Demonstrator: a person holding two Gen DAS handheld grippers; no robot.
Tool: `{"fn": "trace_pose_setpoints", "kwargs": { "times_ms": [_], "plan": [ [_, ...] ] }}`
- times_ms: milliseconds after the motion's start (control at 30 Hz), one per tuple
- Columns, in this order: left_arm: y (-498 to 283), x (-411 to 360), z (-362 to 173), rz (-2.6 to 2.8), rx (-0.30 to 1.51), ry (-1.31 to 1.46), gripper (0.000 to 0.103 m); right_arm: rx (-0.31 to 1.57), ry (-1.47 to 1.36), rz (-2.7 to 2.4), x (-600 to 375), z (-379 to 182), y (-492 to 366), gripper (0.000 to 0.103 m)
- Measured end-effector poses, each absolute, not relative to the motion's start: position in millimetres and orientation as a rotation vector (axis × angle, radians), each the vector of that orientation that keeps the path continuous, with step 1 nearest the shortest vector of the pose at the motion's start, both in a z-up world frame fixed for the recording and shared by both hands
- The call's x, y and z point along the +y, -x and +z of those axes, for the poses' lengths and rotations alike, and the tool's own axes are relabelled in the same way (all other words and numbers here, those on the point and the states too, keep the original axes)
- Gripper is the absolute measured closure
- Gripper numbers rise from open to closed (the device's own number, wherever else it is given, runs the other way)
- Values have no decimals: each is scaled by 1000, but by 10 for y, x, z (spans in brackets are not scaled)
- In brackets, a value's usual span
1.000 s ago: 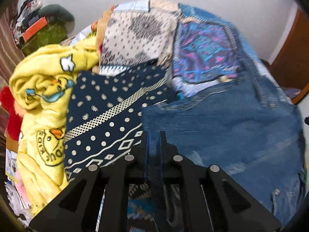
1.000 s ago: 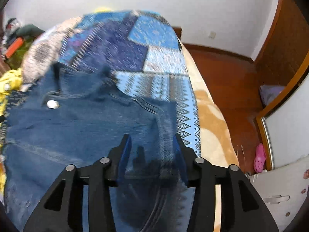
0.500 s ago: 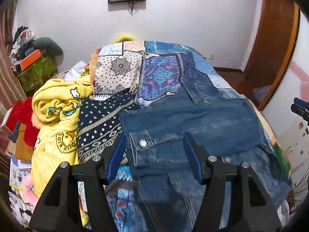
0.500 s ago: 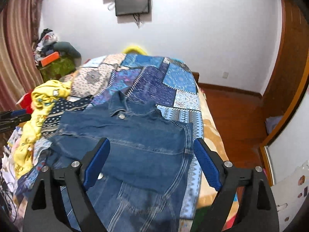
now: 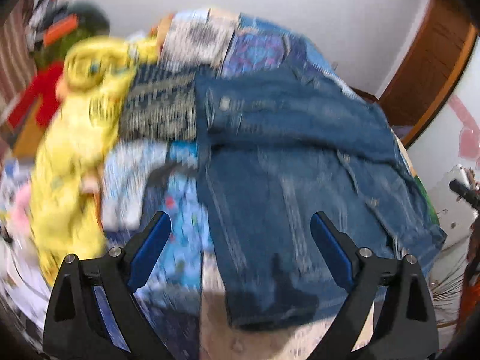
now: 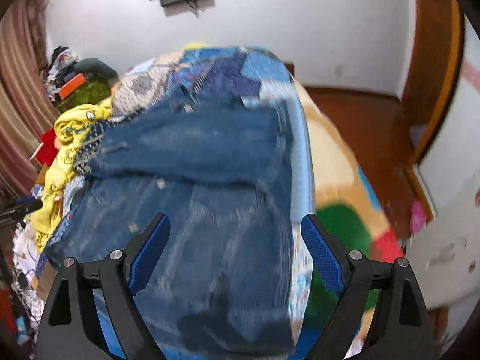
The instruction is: Fold large clothes
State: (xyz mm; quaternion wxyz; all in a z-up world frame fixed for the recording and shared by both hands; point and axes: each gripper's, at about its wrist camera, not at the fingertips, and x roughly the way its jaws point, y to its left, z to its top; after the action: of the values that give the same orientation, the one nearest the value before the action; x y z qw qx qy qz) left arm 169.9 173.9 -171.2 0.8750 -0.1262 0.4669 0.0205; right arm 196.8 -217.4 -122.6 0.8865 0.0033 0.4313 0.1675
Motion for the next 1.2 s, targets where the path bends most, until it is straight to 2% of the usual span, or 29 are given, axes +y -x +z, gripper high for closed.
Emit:
{"fn": "trace_pose_setpoints", "kwargs": {
  "times_ms": [300,400,467,600,667,733,767,800,867,967,1033,1100,1200],
  "plan": [
    [-1267,1719,-2125,18,1042,482,12,1005,-131,272,-2548,-1585,-1649,16],
    [-1211,1716,-2231,-17,1057,553,18,1008,-163,261,-2614,-1626,-1572,16],
    [-1191,1718,-2334,-19,1084,598,25,1009,-208,260,-2661,-1655,-1548,16],
    [-1136,1722,-2469,-43,1092,682,30,1018,-284,274,-2723,-1729,-1523,16],
    [-1128,1711,-2502,-61,1086,712,39,1030,-301,287,-2716,-1772,-1535,23],
    [-1138,1690,-2498,-67,1080,713,48,1056,-326,307,-2700,-1844,-1554,39],
    [-1142,1693,-2482,-53,1075,700,54,1069,-338,318,-2689,-1876,-1562,43],
    [-1139,1695,-2461,-38,1068,691,58,1081,-351,329,-2675,-1912,-1570,51],
    [-1137,1705,-2409,-16,1047,672,72,1077,-349,315,-2663,-1946,-1558,56],
    [-1141,1702,-2342,-3,1024,635,80,1060,-346,297,-2667,-1939,-1529,66],
    [-1161,1685,-2311,5,1016,606,85,1052,-347,289,-2686,-1921,-1533,81],
    [-1203,1633,-2235,12,995,563,90,1036,-342,294,-2705,-1877,-1539,85],
    [-1249,1557,-2043,20,946,495,93,1005,-316,309,-2697,-1767,-1552,88]
  ]
}}
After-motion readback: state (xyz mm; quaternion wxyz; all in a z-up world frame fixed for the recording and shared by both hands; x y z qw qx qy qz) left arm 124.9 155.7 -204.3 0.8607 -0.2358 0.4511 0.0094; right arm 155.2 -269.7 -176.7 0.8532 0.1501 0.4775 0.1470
